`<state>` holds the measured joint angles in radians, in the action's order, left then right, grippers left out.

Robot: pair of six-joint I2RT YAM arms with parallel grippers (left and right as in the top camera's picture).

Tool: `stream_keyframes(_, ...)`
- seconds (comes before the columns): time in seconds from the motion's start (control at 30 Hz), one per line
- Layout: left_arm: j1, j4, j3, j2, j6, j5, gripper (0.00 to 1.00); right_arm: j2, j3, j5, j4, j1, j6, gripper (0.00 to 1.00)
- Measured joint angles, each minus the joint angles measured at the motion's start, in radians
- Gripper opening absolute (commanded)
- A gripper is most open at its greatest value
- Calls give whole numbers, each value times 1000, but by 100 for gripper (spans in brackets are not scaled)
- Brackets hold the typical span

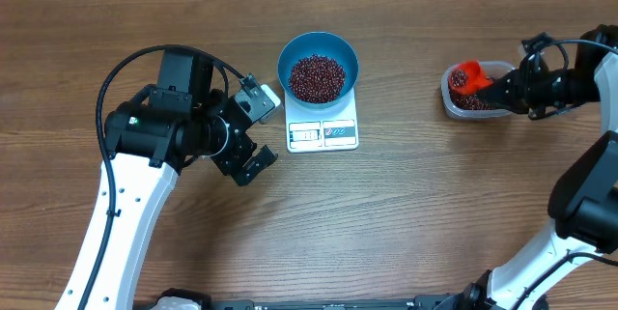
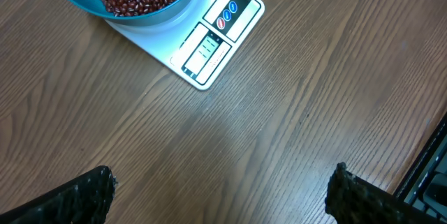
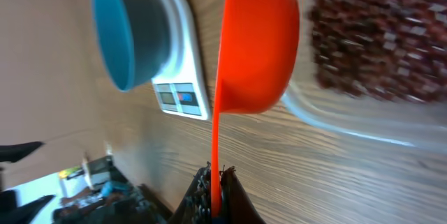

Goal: Scoop item into bowl and weigh 150g on scale
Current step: 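Dip the red scoop into the beans tub and scoop more beans, then lift the filled scoop and move it over the blue bowl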

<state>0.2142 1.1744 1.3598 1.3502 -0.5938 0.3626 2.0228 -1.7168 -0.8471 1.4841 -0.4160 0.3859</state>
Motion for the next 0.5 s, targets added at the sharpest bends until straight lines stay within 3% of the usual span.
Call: stream_keyframes(0.5,0,0,0,0,0,0,100,0,-65,-140,-33,302,1,4)
